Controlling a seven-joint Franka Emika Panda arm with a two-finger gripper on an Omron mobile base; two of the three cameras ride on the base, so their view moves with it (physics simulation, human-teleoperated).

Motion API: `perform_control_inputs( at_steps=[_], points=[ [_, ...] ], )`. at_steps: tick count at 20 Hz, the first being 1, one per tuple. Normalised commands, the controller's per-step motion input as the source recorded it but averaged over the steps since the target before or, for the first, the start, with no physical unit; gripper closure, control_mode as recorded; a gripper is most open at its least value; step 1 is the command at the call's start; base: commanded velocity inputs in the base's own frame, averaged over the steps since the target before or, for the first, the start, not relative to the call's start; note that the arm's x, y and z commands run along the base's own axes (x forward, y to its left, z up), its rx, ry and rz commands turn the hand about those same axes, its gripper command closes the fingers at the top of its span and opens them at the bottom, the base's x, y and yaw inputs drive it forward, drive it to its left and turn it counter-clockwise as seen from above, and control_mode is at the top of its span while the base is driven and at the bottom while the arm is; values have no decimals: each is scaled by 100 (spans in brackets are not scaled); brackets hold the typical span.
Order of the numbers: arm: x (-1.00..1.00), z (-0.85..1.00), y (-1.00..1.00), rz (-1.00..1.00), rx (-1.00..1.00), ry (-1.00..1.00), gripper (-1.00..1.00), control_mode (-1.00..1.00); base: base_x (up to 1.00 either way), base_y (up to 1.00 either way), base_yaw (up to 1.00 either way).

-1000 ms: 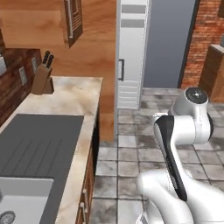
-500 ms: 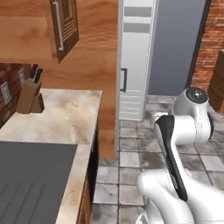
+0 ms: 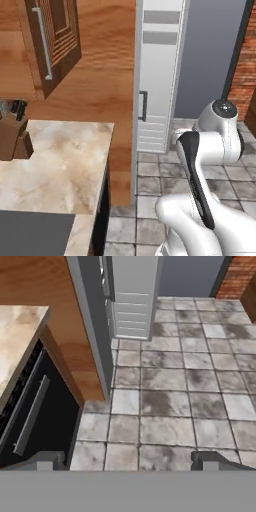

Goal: Pick the egg and butter from the fridge and place them by the bowl for mixing.

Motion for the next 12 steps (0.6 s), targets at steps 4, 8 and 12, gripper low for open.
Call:
perform_control_inputs(
  at_steps=[4, 8, 12],
  points=[
    [0, 0, 0, 0, 0, 0, -100, 100, 84, -15, 0],
    [0, 0, 0, 0, 0, 0, -100, 100, 84, -24, 1],
    [0, 0, 0, 0, 0, 0, -100, 100, 78, -31, 1]
  ],
)
